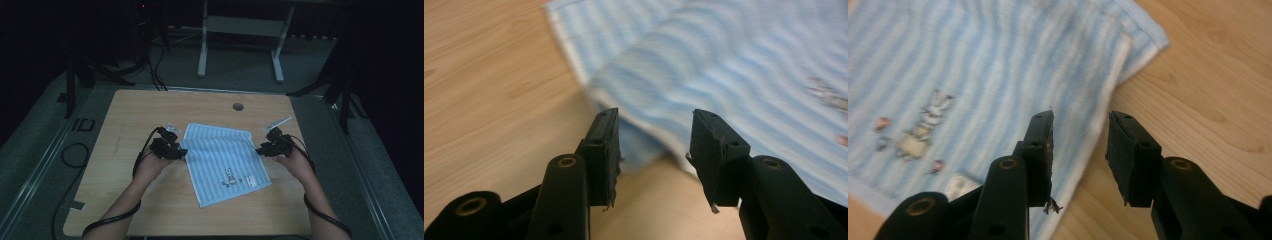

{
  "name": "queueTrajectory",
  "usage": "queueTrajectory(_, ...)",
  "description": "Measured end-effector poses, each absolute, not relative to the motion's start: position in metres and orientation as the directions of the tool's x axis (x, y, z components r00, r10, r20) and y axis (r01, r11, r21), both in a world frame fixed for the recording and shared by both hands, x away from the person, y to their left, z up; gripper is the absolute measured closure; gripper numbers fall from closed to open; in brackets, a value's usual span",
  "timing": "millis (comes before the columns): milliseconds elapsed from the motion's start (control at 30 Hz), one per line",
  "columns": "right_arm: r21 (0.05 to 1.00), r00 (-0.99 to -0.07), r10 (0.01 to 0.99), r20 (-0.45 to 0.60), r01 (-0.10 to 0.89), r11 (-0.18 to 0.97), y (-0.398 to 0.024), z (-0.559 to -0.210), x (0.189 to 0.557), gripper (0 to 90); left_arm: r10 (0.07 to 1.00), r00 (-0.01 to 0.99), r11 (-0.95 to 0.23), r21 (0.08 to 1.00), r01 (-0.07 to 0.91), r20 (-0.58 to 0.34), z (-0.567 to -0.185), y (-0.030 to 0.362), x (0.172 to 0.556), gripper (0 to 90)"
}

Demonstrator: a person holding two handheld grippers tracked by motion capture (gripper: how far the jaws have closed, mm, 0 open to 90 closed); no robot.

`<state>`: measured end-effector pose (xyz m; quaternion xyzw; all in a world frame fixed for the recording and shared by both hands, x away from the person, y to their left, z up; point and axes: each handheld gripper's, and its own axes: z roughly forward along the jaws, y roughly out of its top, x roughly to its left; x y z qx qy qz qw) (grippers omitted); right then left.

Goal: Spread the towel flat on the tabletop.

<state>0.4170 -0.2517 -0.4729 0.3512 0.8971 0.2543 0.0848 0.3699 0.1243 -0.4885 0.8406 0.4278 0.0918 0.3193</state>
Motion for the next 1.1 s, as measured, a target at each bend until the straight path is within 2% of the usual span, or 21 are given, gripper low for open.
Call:
queueTrajectory(167,0.499,-0.782,0.621,0.045,0.556,0.665,-0.244,-0.480,0.399,62.7,0.682,0.712,-0.498,0.606,0.621,-0.170,-0.499,0.097,0.343,54.6)
queueTrajectory(300,0.456,-0.786,0.617,0.024,0.558,0.693,-0.240,-0.502,0.392,62.8,0.626,0.763,-0.576,0.567,0.590,-0.159,-0.512,0.076,0.329,54.5)
queueTrajectory(400,0.440,-0.784,0.620,0.025,0.566,0.697,-0.241,-0.512,0.390,63.8,0.611,0.782,-0.615,0.547,0.568,-0.125,-0.520,0.068,0.326,50.8)
queueTrajectory(633,0.460,-0.779,0.627,0.023,0.565,0.685,-0.236,-0.521,0.394,63.7,0.655,0.748,-0.597,0.533,0.599,-0.107,-0.536,0.071,0.348,52.1)
queueTrajectory(767,0.458,-0.768,0.640,0.012,0.573,0.679,-0.233,-0.528,0.402,63.4,0.649,0.756,-0.613,0.529,0.586,-0.085,-0.535,0.069,0.360,52.1)
queueTrajectory(1100,0.450,-0.746,0.666,-0.002,0.594,0.667,-0.236,-0.528,0.417,63.1,0.636,0.765,-0.610,0.539,0.581,-0.105,-0.536,0.067,0.387,50.2)
